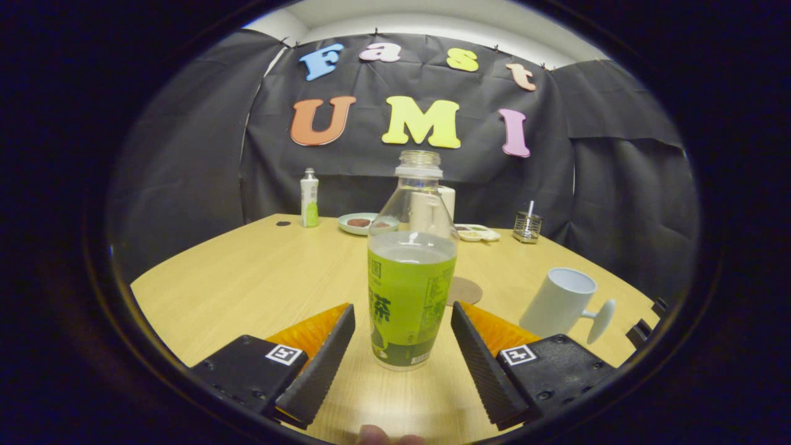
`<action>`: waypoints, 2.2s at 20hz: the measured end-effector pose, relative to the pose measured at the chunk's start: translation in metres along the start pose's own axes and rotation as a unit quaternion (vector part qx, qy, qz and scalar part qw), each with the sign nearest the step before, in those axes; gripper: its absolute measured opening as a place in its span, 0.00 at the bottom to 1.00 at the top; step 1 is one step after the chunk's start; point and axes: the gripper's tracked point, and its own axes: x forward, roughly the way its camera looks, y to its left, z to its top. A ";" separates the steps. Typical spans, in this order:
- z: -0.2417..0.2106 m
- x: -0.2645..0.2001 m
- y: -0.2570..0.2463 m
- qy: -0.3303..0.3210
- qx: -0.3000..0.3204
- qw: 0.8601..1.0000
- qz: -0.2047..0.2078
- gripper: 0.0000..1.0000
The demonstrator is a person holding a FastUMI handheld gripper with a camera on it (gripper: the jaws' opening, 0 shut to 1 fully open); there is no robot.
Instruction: Take the bottle from table, then pour the juice into the cup, finally place the bottle on the coaster
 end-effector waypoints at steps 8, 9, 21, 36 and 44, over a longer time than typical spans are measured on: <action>0.010 0.017 0.003 0.001 0.002 1.000 0.003 0.92; 0.009 0.016 0.006 0.005 0.007 1.000 0.010 0.87; 0.061 -0.016 0.012 -0.024 0.091 0.994 0.057 0.79; 0.088 -0.009 -0.010 -0.052 0.411 0.898 0.149 0.78; 0.095 0.006 -0.029 -0.061 0.609 0.767 0.195 0.77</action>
